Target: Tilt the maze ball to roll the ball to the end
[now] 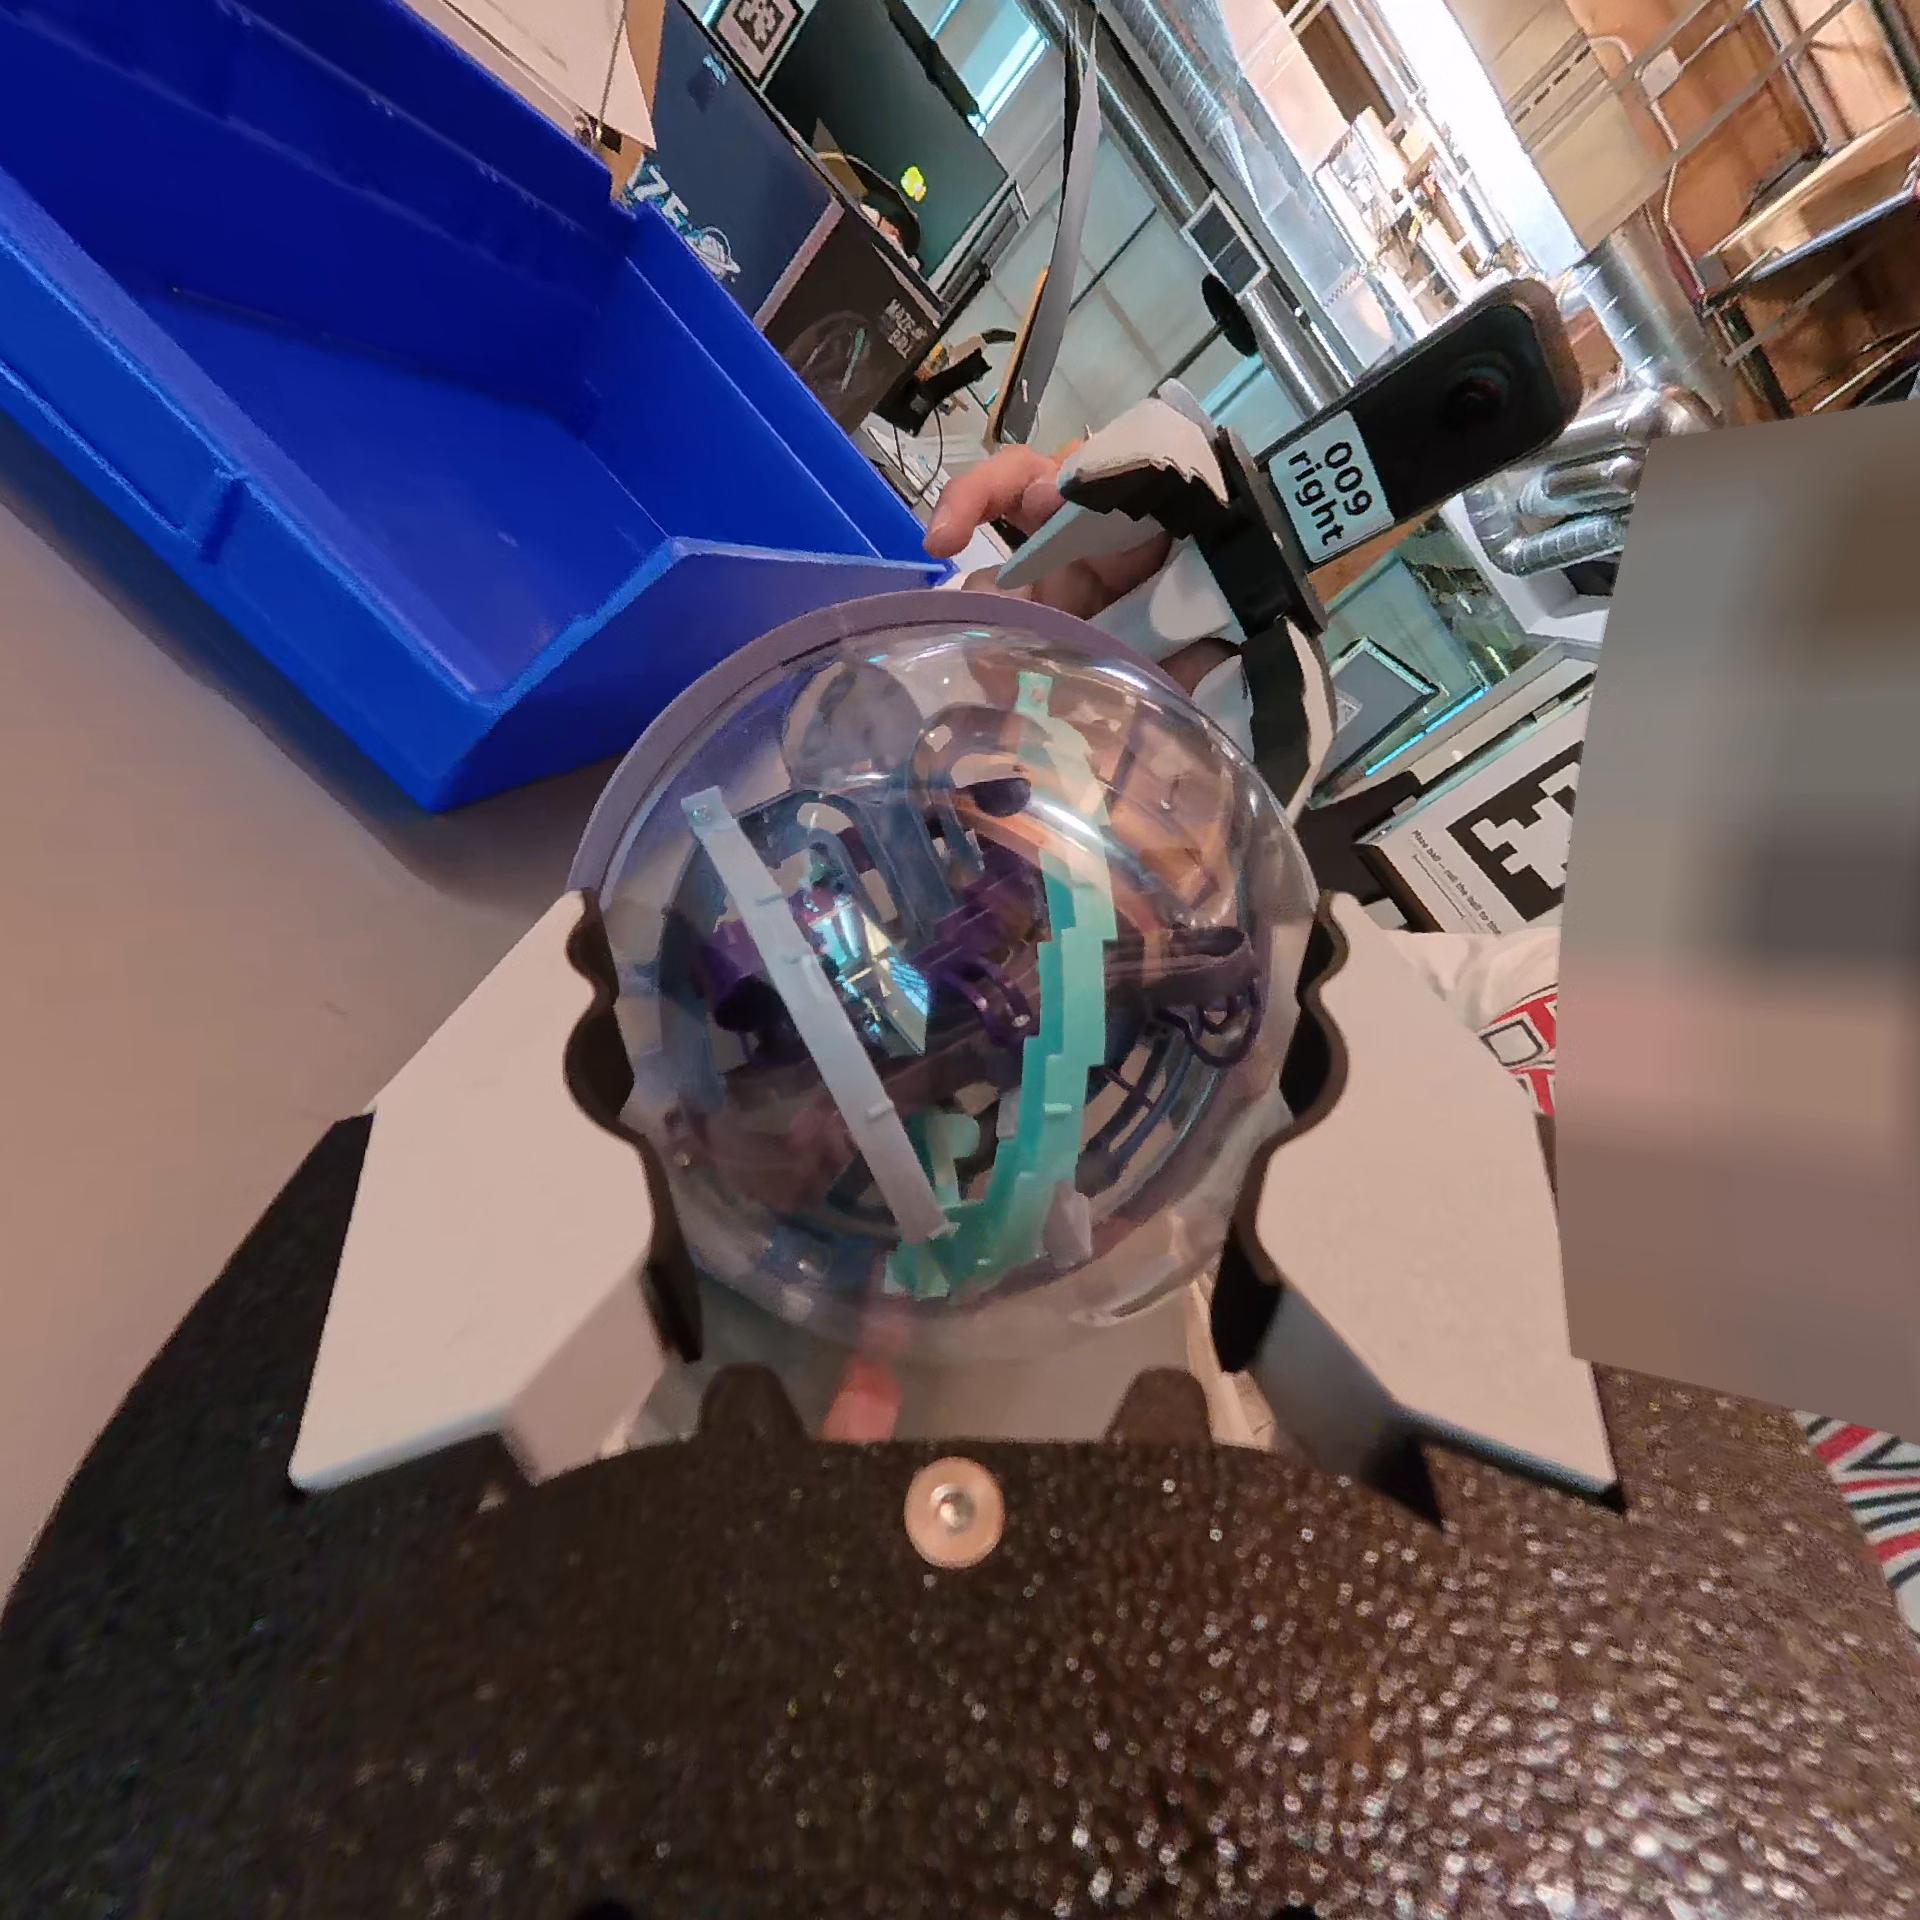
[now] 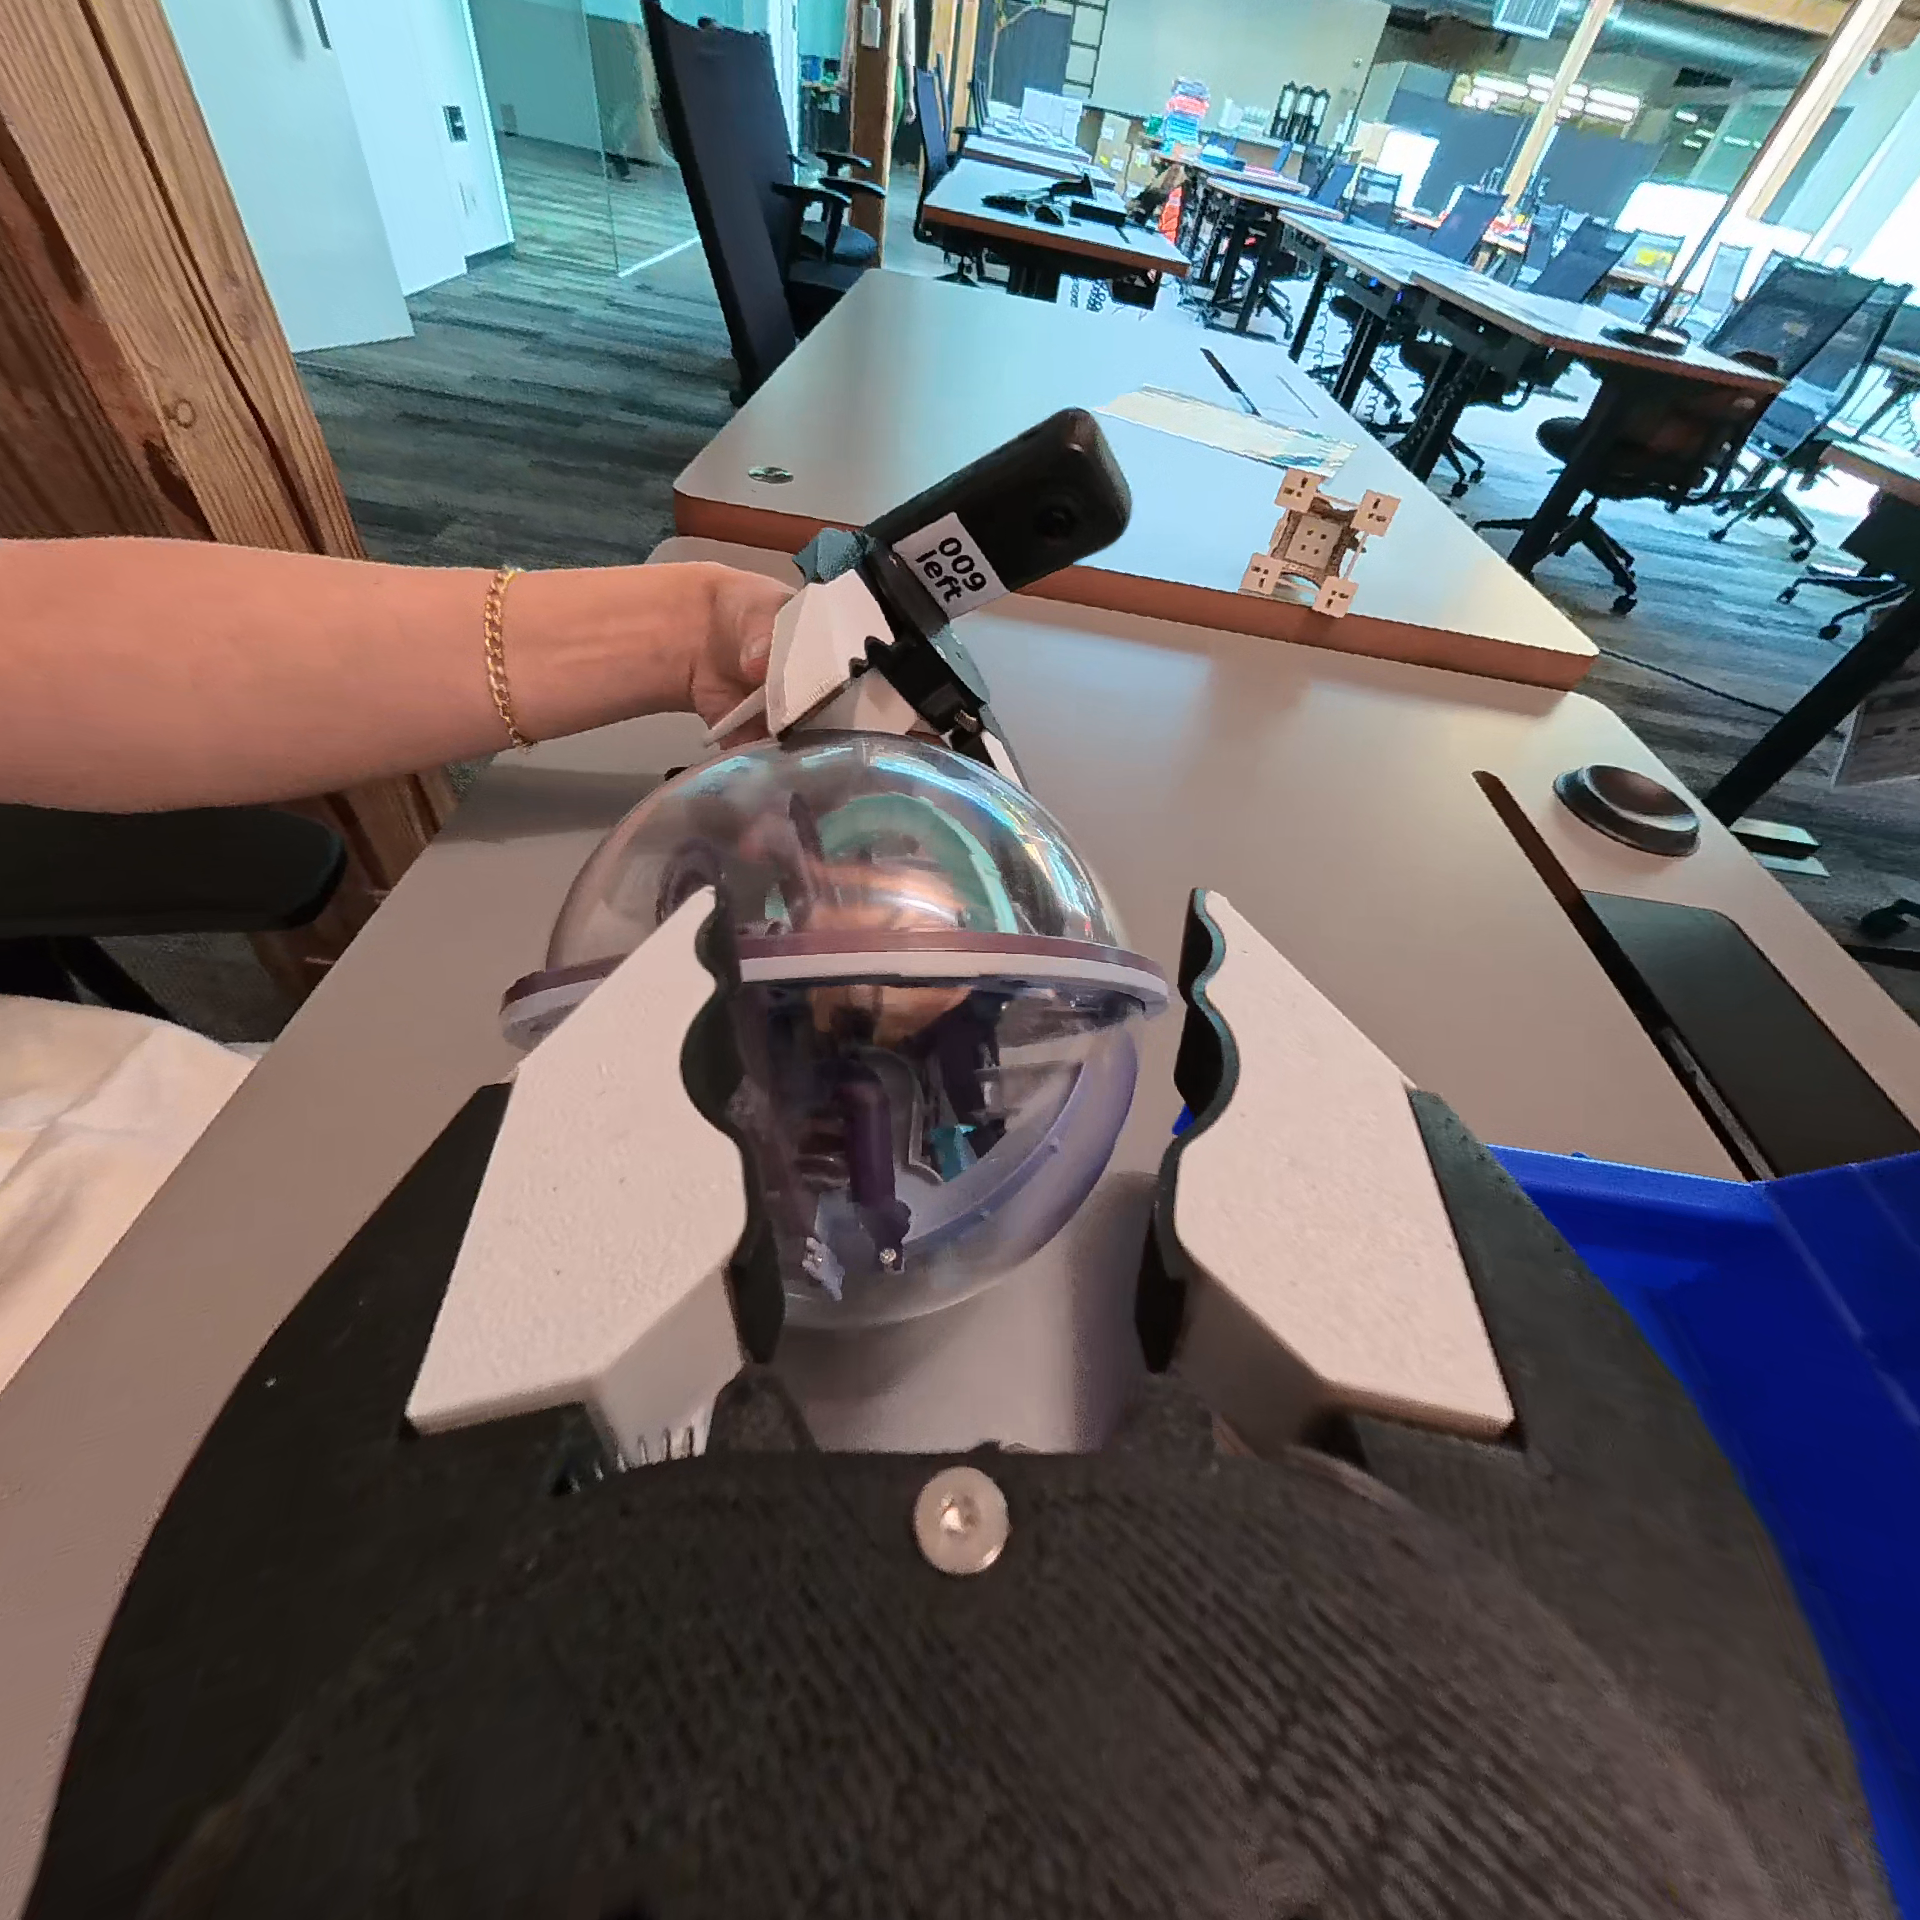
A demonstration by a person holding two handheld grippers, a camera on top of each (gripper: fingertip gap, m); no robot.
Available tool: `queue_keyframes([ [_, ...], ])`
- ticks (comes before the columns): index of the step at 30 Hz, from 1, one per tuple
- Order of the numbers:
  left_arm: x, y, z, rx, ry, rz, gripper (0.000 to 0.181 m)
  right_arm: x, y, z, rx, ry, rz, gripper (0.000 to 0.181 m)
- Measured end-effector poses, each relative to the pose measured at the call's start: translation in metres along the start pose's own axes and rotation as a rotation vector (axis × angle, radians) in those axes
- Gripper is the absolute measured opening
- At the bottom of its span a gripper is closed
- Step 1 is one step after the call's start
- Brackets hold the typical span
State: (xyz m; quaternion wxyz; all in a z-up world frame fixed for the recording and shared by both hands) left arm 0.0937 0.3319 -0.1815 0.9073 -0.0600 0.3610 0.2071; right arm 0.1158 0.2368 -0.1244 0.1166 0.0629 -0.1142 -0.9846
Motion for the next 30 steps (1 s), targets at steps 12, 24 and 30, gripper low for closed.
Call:
queue_keyframes([
  [12,-0.002,0.01,0.007,-0.092,-0.059,0.026,0.113,0.004,-0.009,0.0,-0.052,-0.068,0.061,0.072],
  [24,-0.021,0.014,0.005,-0.14,-0.222,0.047,0.113,0.014,-0.018,0.001,-0.089,-0.106,0.129,0.076],
  [30,-0.02,0.009,0.0,-0.061,-0.36,0.149,0.125,0.019,-0.02,-0.001,-0.106,-0.101,0.175,0.074],
])
Point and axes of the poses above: each gripper's, where its closed fingertips meet, y back along the fingers, z out of its top, x = y × z across the jaws, the point moved 3 cm from there along y, back along the fingers, and after that the axes turned 3 degrees about -y, right-handed, at the moved point
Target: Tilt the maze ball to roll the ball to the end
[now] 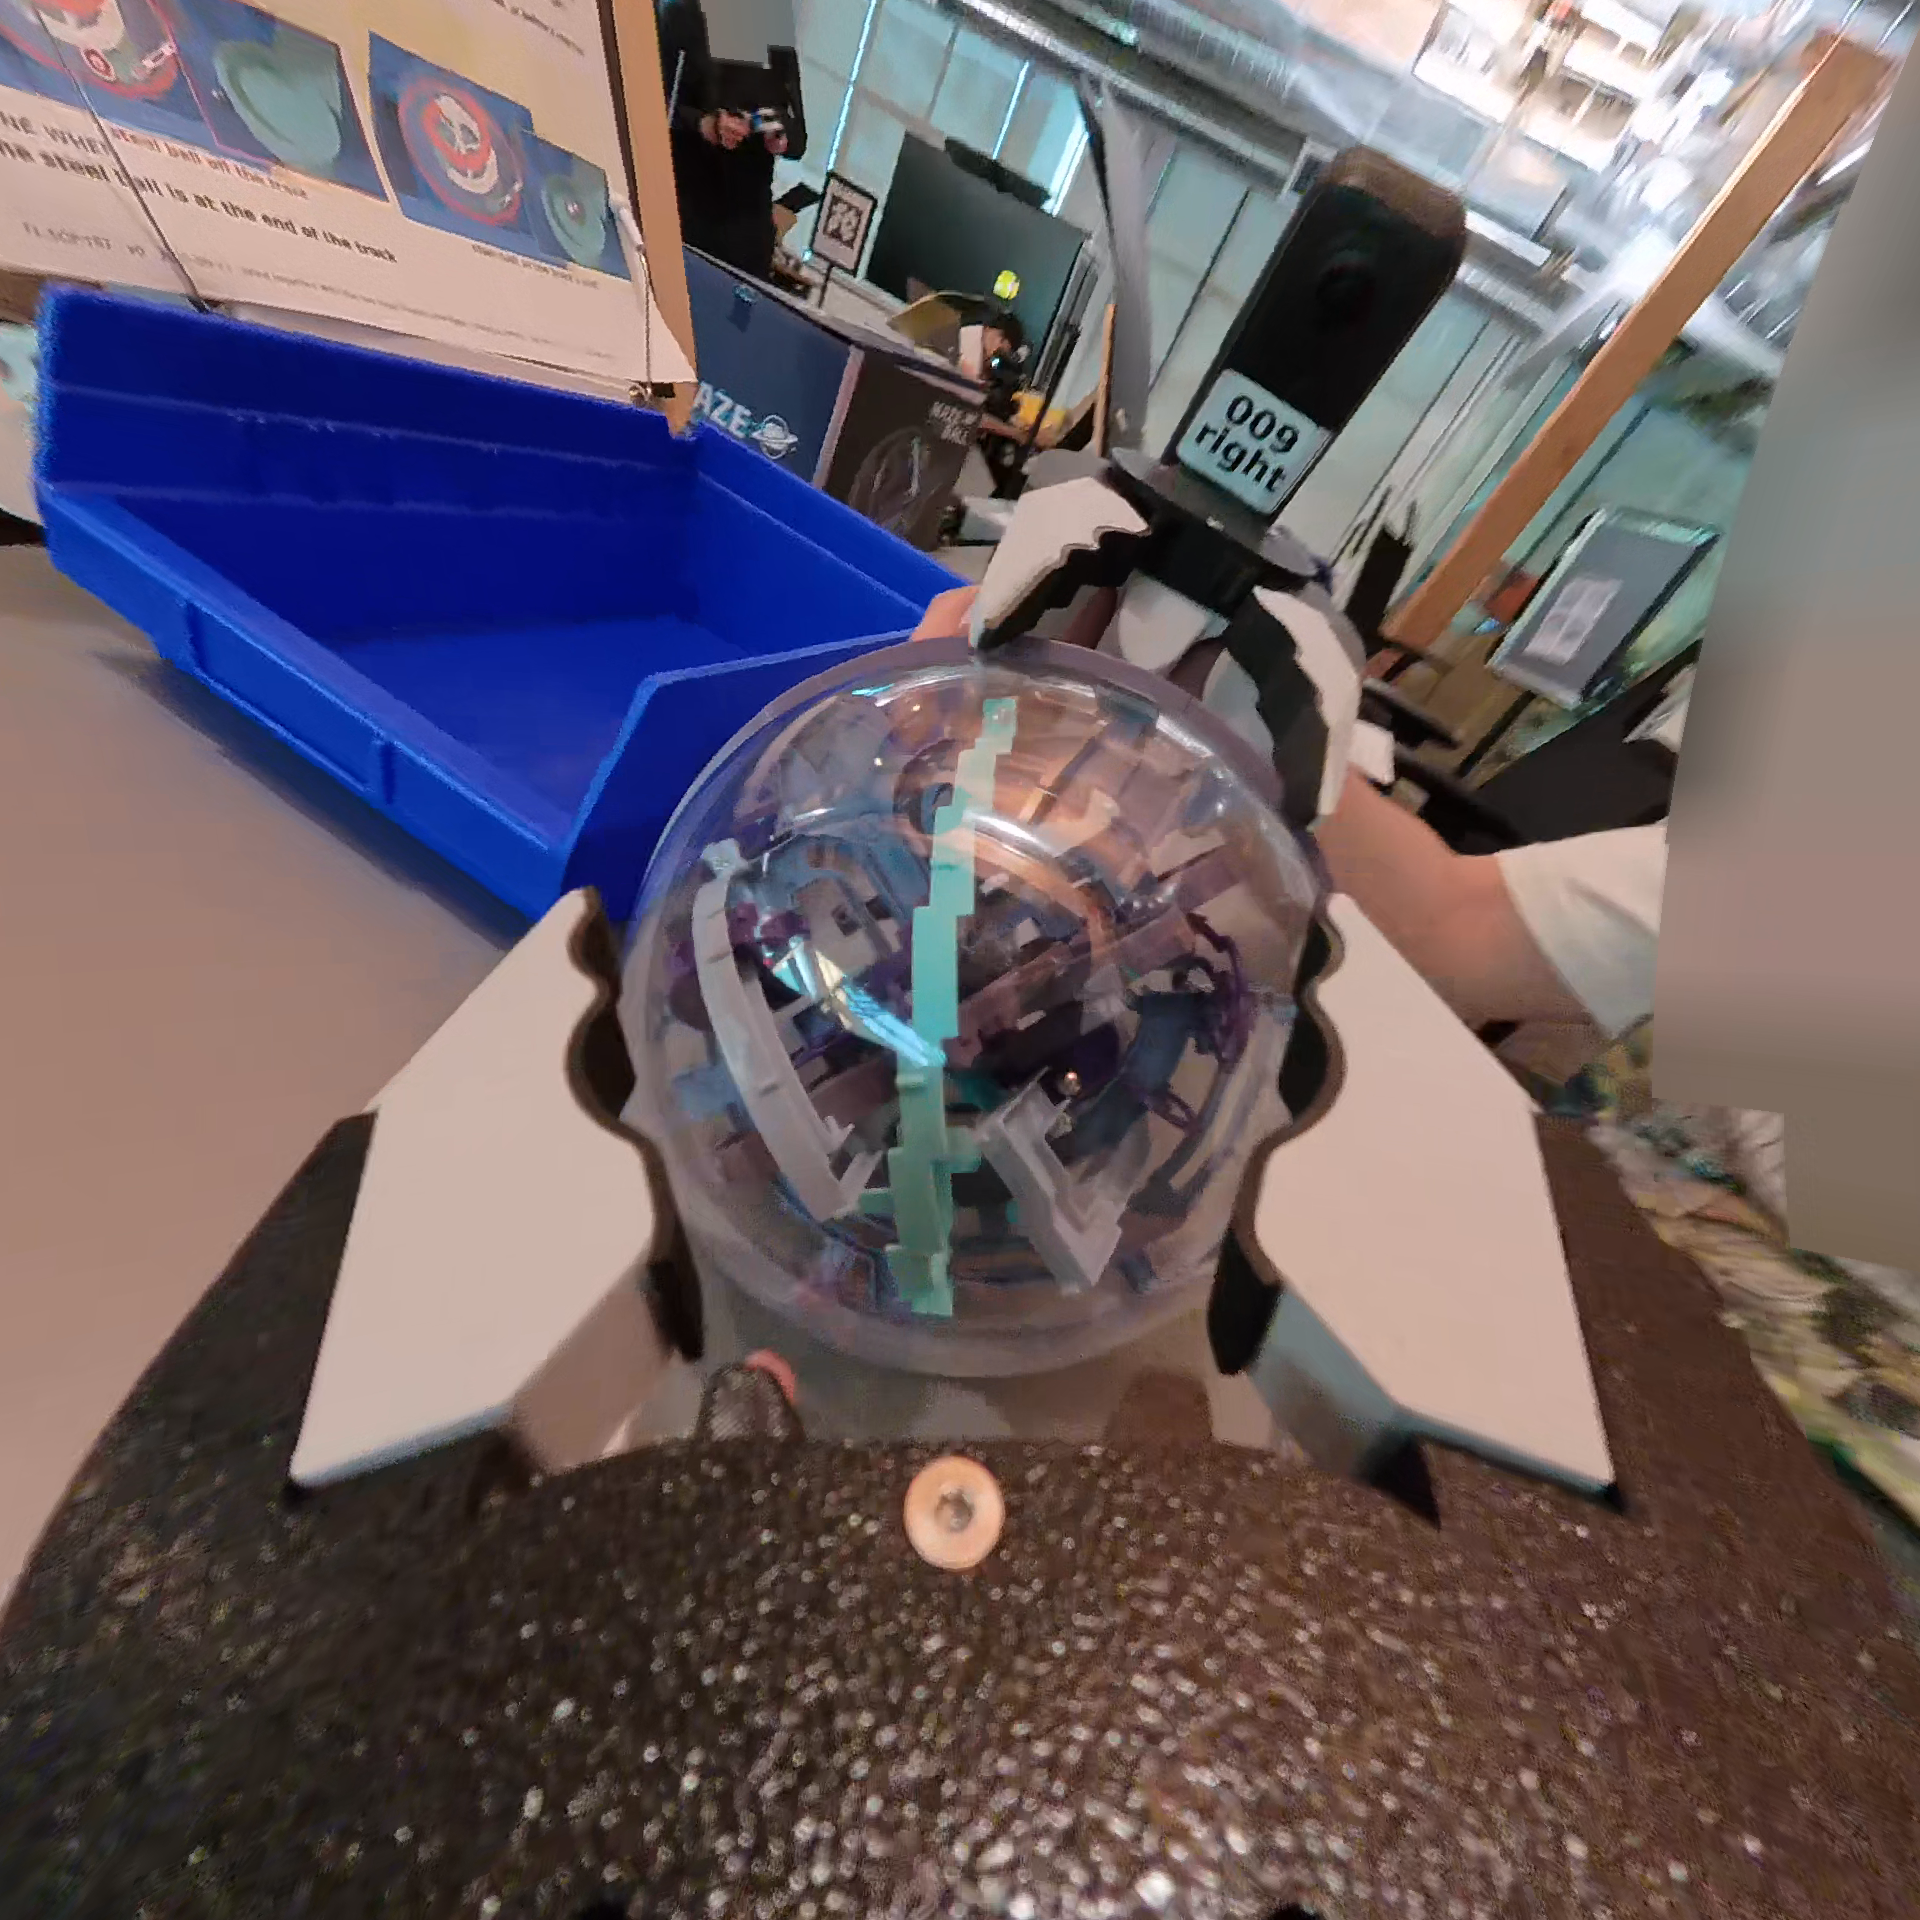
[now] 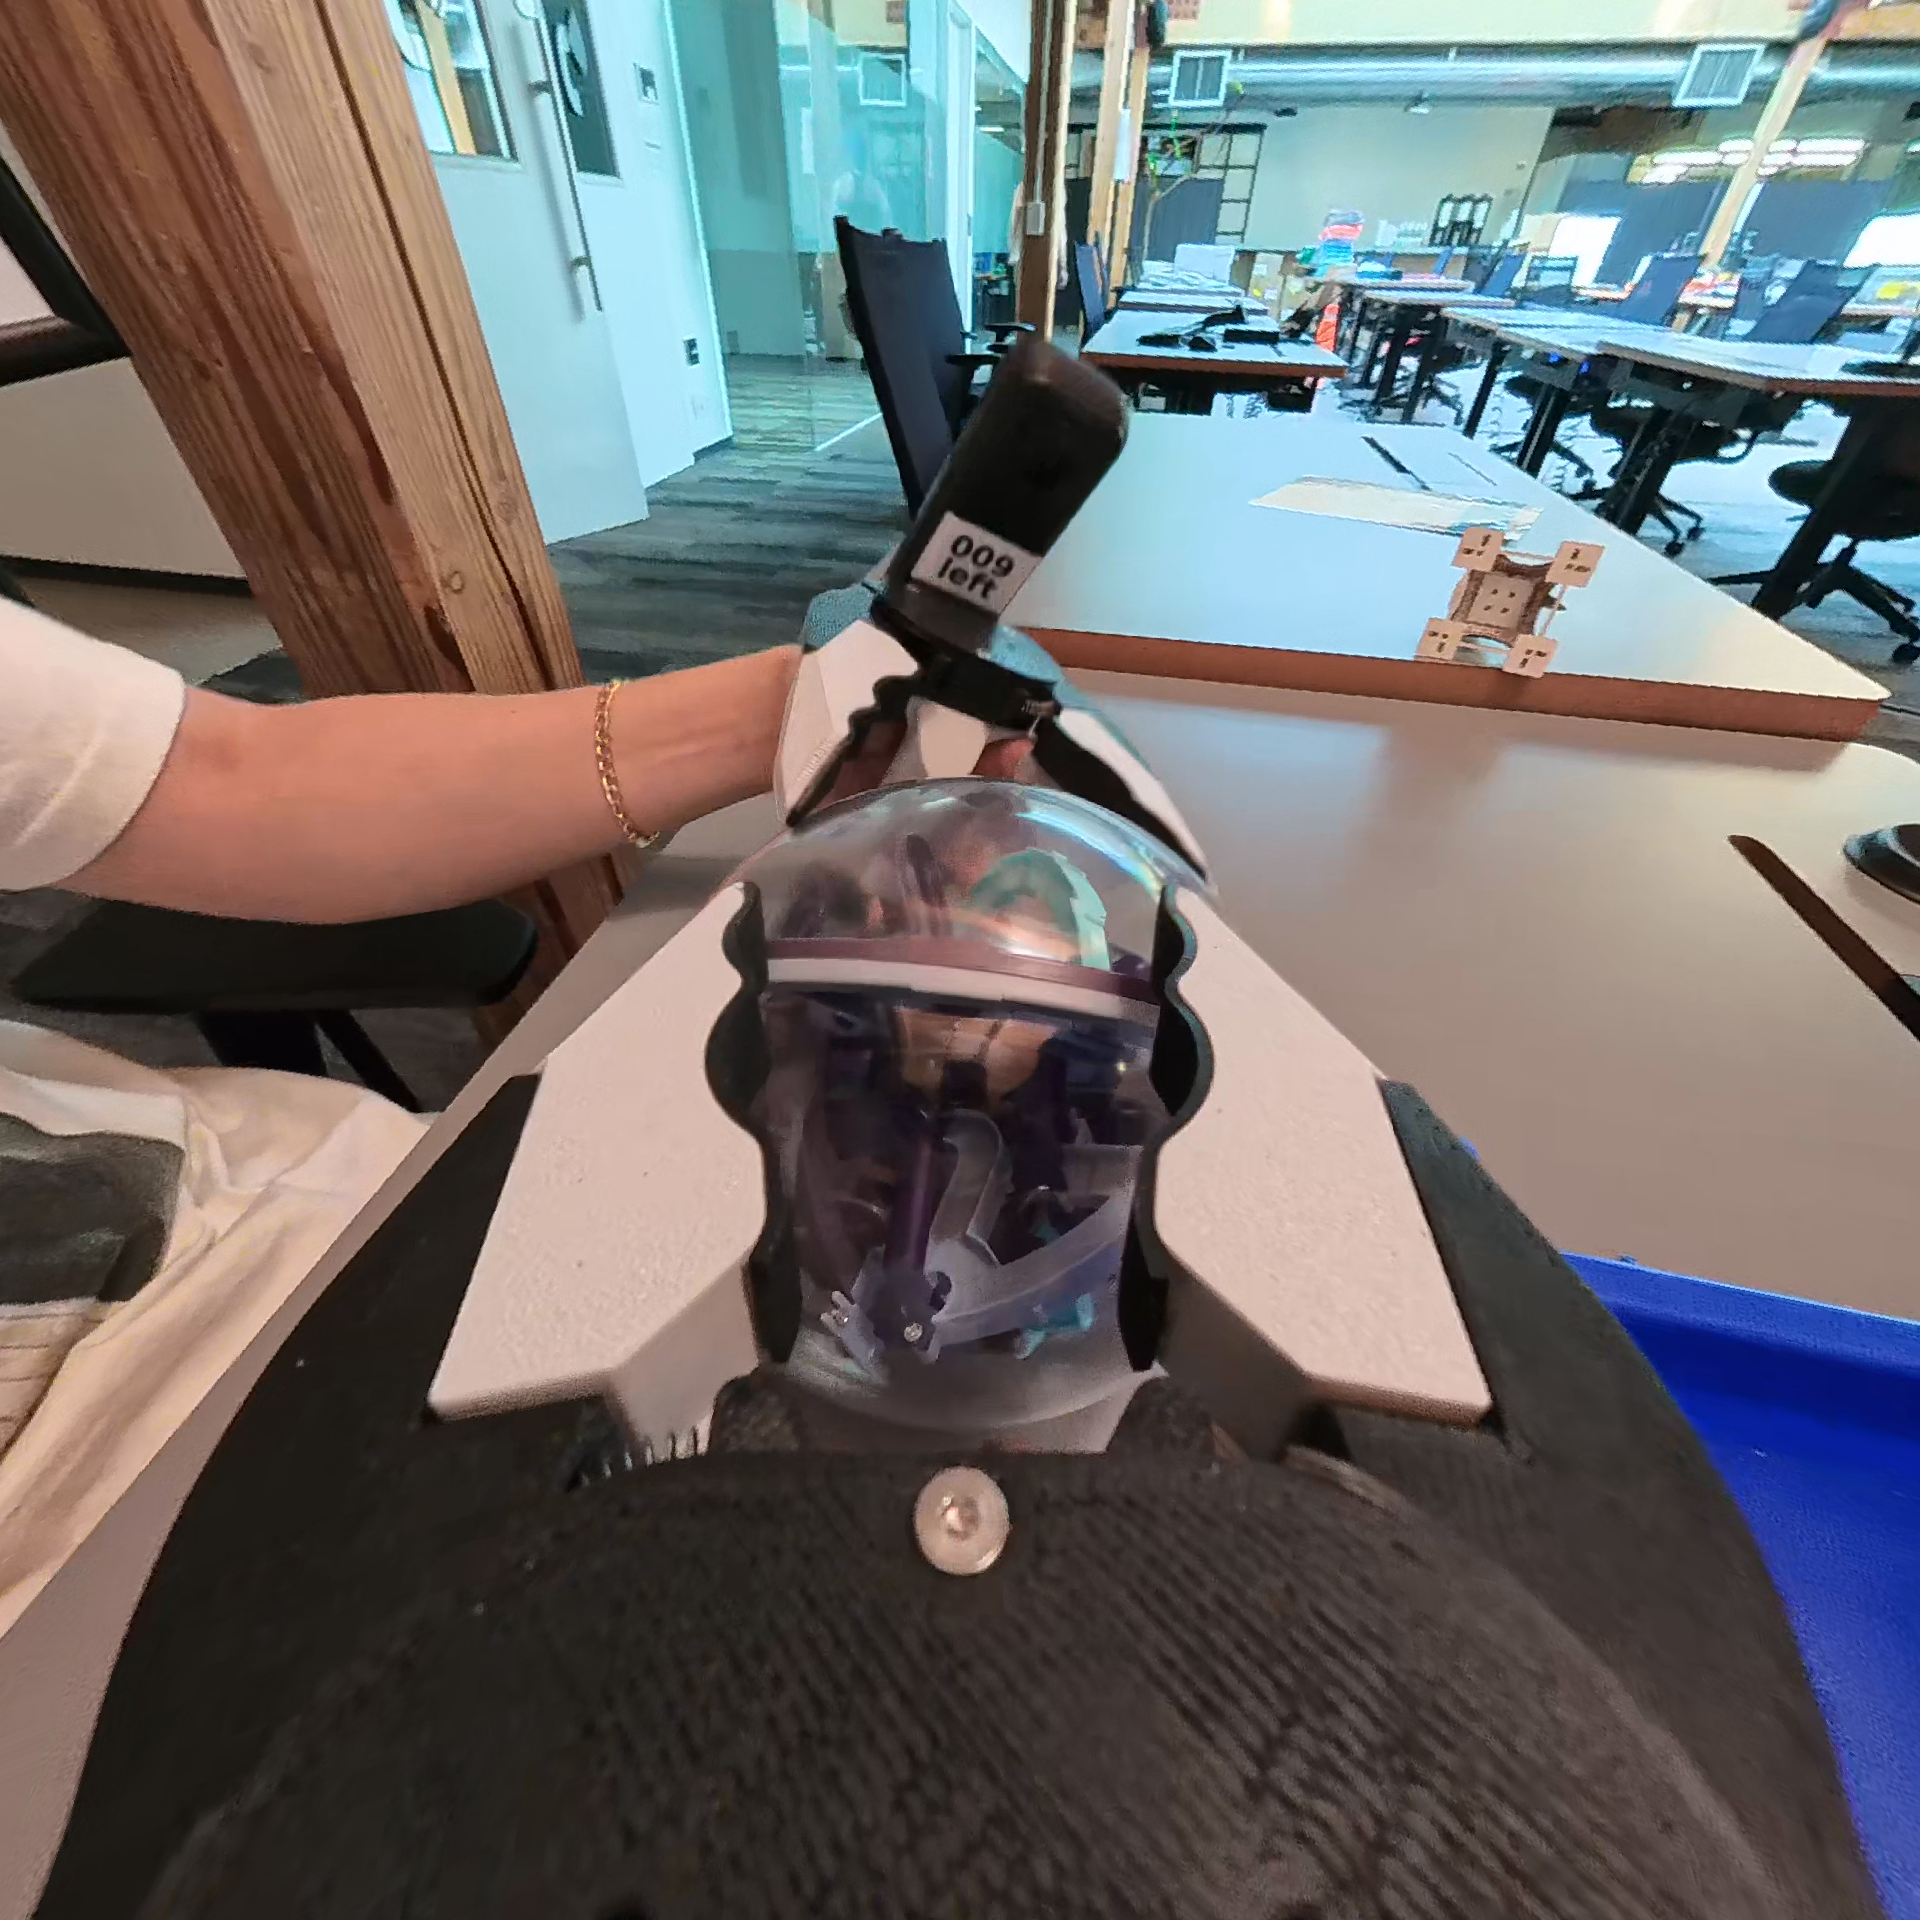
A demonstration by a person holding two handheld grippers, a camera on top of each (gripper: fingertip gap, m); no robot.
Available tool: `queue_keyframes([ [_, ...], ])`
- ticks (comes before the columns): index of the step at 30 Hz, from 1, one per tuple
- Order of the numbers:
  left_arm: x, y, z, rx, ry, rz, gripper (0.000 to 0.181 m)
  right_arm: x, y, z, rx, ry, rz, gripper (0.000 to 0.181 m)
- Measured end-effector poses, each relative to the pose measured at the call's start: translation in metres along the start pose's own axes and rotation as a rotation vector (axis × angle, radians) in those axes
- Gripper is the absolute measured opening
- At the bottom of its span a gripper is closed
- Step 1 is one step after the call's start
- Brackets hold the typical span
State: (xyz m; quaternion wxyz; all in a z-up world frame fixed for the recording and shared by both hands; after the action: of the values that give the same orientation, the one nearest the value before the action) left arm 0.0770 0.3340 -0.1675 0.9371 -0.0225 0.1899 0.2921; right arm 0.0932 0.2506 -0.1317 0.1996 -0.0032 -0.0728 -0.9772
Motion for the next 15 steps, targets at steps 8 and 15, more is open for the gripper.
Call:
queue_keyframes([
  [8,-0.008,-0.016,0.01,0.088,-0.222,0.058,0.126,-0.004,-0.004,-0.003,-0.001,0.026,-0.032,0.075],
  [15,-0.002,-0.014,0.009,0.064,-0.147,0.113,0.129,-0.007,-0.004,-0.001,-0.019,0.013,-0.054,0.071],
])
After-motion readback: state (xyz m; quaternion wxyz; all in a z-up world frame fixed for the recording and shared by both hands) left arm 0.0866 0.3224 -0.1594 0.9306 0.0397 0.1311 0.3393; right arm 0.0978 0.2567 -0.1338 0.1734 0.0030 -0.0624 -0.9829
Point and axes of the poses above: each gripper's, where its closed fingertips meet, y back along the fingers, z out of its top, x = y × z across the jaws, the point moved 3 cm from there along y, back along the fingers, and after that the axes turned 3 degrees about -y, right-handed, at the moved point
